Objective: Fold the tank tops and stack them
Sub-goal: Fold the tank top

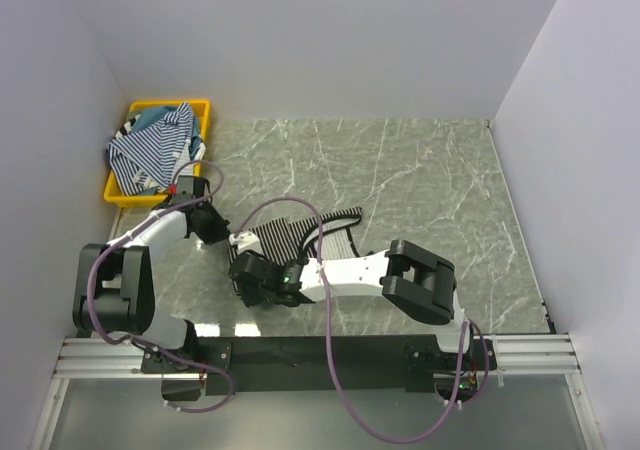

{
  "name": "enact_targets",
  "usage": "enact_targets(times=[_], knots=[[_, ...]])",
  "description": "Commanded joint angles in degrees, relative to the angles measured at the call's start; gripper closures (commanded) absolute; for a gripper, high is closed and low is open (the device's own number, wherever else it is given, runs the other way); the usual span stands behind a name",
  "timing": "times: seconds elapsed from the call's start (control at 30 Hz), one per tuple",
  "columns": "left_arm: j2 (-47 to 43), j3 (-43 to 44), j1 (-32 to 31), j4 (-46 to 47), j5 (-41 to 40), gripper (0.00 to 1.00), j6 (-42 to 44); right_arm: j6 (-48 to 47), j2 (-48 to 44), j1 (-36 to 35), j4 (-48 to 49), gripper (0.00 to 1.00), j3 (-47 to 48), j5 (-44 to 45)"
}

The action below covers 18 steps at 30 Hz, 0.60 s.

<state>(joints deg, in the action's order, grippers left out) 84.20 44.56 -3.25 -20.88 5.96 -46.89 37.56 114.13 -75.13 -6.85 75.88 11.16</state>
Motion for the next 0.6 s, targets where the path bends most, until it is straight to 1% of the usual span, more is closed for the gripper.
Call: enact_targets(times=[0.0, 0.13, 0.27, 0.37, 0.47, 0.57], knots=[[-2.5, 4.7, 0.1, -0.7, -4.9, 1.00, 2.4, -0.2, -1.1, -0.5, 0.4, 0.92, 5.2, -6.2], [-2.7, 8.5, 0.2, -3.9, -5.8, 0.99, 4.5, 0.3, -0.7, -0.6, 1.8, 0.92, 9.6, -12.4], [-3.3, 12.9, 0.2, -7.5, -5.8, 0.99, 7.2, 1.4, -1.9, -0.5, 4.6, 0.92, 10.6, -18.3], [-4.0, 16.1, 0.1, -9.0, -5.1, 0.99, 8.5, 2.7, -3.7, -0.2, 6.8, 0.92, 9.1, -19.9], [-4.3, 18.5, -0.7, -10.1, -4.0, 0.99, 8.9, 4.9, -7.2, 0.6, 12.1, 0.92, 4.7, -21.3], [-4.5, 20.1, -3.2, -10.6, -3.8, 0.99, 8.5, 7.7, -9.9, 1.5, 18.2, 0.92, -1.7, -22.1]])
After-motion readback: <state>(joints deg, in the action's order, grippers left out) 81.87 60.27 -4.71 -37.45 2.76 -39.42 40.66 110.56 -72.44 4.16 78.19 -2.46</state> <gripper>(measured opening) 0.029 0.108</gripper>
